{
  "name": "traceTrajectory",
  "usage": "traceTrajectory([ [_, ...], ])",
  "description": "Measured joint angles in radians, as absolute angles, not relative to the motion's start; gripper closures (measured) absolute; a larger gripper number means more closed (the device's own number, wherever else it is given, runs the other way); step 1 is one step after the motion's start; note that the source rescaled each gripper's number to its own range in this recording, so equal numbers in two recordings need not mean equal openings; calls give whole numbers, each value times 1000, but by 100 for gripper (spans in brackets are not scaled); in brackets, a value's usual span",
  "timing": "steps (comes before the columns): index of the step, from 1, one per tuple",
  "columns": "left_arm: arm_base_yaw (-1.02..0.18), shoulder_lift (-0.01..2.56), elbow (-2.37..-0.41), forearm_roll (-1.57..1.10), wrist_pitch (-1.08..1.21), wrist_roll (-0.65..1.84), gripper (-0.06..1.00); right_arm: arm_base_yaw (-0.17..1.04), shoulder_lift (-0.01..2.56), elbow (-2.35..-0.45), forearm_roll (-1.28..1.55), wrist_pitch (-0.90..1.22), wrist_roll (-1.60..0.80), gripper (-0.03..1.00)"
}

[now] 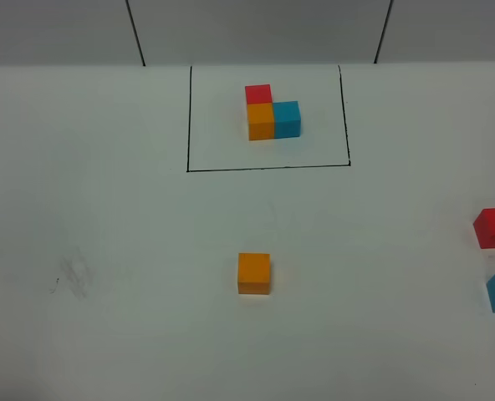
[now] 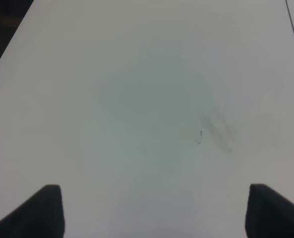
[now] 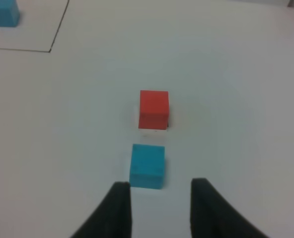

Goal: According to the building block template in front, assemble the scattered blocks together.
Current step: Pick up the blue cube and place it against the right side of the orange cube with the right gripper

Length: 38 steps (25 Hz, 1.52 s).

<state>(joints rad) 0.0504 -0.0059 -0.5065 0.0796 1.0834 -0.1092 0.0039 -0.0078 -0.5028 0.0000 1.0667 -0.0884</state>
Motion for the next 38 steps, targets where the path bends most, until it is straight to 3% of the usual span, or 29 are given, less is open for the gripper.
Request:
traceTrajectory([
  [10,50,-6,-505,80,1083,-109,28,4,1,-503,-14,1067,-14,96],
  [13,50,-6,-505,80,1083,-109,28,4,81,-506,-44,1064,71,90],
  [16,50,-6,-505,80,1083,-109,28,4,229,-544,-63,1036,113,71],
  [21,50,-6,-505,80,1083,-109,28,4,544,-635,-75,1016,119,13],
  [23,50,-6,-505,80,1083,-109,28,4,676,-660,-81,1012,120,3],
  [28,50,-6,-505,80,1083,-109,28,4,939,-685,-81,952,120,-3],
  [38,50,-6,-505,80,1083,-109,28,4,1270,-690,-83,767,121,-1],
])
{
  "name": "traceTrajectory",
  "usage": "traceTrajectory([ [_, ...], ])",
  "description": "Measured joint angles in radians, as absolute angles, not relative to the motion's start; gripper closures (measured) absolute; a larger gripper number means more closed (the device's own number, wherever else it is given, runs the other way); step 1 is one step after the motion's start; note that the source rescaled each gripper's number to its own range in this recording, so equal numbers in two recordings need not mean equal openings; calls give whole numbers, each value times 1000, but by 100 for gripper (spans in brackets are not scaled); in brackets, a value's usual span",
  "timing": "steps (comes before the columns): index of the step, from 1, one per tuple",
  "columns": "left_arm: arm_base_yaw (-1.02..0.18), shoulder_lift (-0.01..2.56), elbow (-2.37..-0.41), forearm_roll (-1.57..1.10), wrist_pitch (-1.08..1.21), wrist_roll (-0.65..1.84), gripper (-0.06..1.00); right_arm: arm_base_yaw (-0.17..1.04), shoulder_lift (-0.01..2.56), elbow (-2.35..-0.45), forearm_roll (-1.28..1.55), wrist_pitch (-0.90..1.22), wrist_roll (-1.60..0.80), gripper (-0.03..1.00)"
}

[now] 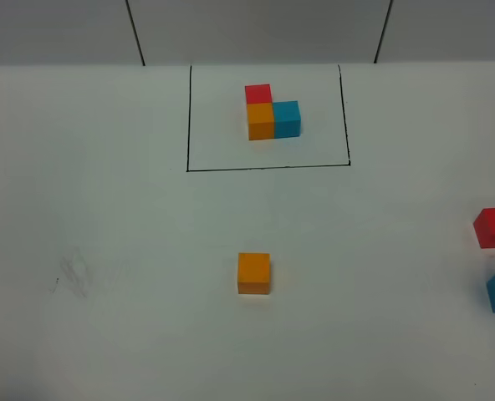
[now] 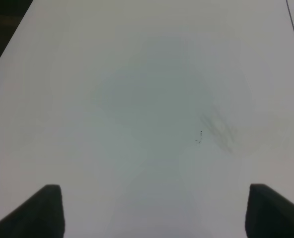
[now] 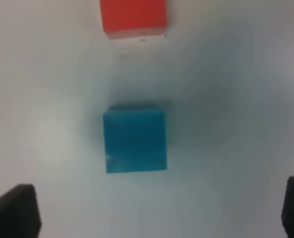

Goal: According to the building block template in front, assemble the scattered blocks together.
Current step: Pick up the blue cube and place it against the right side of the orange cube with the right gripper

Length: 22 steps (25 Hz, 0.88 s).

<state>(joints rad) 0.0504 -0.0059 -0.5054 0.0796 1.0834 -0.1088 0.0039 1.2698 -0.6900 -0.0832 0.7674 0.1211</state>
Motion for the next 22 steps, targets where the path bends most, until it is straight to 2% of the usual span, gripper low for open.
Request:
traceTrajectory([
  [6,50,-6,-505,80,1083,-109,28,4,1393,-690,-83,728,121,1],
  [14,50,-6,-505,80,1083,-109,28,4,1497,-591,-76,496,121,2],
  [22,50,-6,-505,80,1083,-109,28,4,1582,-574,-69,423,121,4],
])
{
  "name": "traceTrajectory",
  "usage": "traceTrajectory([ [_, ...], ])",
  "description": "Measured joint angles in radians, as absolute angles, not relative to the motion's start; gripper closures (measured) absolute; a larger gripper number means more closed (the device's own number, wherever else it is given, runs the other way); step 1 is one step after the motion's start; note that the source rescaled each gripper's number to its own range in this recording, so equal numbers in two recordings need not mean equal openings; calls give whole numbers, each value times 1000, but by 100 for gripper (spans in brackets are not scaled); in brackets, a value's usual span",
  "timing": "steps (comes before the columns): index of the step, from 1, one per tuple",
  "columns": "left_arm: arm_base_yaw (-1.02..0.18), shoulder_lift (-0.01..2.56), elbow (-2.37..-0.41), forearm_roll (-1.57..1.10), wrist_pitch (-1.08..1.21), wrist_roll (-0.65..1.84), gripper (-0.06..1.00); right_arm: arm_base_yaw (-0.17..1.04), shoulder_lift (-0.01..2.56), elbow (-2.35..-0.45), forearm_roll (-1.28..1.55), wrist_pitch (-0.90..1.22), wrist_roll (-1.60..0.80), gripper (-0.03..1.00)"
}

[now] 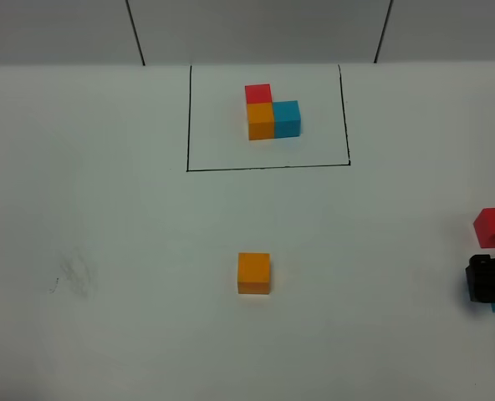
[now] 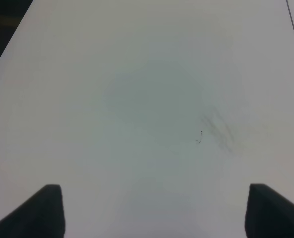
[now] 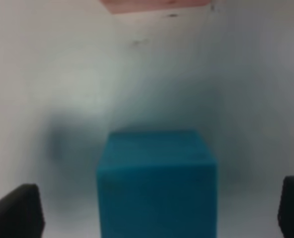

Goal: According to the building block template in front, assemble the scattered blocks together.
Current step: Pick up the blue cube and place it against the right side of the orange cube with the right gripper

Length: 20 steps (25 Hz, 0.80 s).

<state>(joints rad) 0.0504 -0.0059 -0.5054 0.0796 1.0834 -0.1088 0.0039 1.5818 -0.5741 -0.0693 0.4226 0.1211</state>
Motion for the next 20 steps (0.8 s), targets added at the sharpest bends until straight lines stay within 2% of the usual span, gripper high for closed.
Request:
traceTrajectory([
  [3,50,-6,-505,80,1083,-109,28,4,1592,-574,-69,404,121,8],
  [5,50,-6,-505,80,1083,-109,28,4,1592,-574,-69,401,121,16],
  [8,50,-6,-505,80,1083,-109,28,4,1599,-574,-68,402,121,37],
  [12,50,-6,-505,80,1083,-109,28,4,1610,-574,-63,413,121,76],
  [20,50,-6,-505,80,1083,-109,28,43,1558,-593,-36,462,0,76],
])
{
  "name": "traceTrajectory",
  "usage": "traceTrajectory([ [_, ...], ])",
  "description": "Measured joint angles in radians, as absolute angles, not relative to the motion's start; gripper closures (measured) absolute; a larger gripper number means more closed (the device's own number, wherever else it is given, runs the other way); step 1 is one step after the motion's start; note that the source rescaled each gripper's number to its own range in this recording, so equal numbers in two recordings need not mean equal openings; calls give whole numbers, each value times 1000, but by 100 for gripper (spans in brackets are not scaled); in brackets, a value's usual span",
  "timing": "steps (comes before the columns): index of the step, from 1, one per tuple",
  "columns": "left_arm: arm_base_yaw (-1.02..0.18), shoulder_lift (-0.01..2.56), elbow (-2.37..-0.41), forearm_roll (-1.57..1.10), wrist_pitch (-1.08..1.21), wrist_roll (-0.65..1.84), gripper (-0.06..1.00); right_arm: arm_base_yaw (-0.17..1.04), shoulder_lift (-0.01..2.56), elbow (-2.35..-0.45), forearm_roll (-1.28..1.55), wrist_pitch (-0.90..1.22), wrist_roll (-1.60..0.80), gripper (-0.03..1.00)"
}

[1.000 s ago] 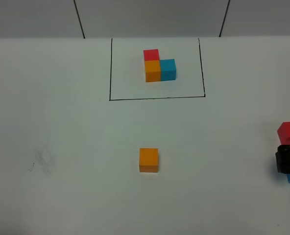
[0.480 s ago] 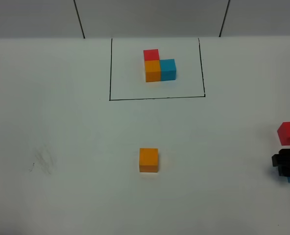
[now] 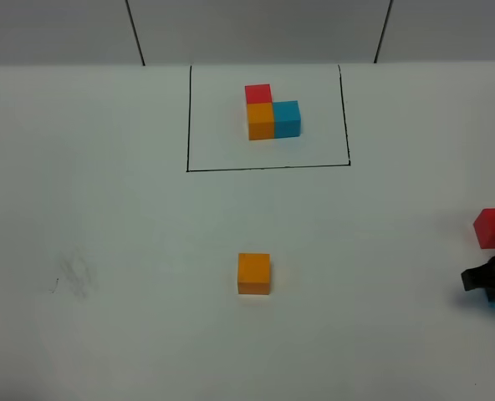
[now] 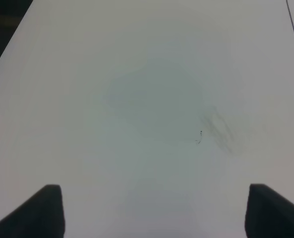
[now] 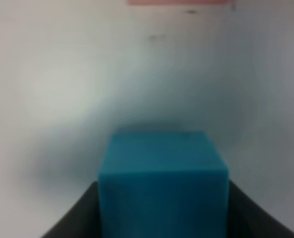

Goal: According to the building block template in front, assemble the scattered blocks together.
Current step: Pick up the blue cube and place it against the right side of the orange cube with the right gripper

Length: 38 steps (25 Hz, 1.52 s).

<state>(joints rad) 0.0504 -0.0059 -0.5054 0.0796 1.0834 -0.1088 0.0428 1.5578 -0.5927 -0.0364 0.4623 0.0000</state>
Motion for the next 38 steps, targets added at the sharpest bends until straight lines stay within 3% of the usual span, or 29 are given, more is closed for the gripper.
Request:
traceTrajectory([
  [6,50,-6,-505,80,1083,-109,28,197,1507,-690,77,581,-330,76],
  [15,50,-6,-505,80,1083,-109,28,409,1660,-886,127,662,-786,76],
  [28,50,-6,-505,80,1083,-110,28,568,1881,-1096,110,700,-982,76],
  [38,50,-6,-505,80,1083,-111,28,663,1936,-1189,102,725,-964,76],
])
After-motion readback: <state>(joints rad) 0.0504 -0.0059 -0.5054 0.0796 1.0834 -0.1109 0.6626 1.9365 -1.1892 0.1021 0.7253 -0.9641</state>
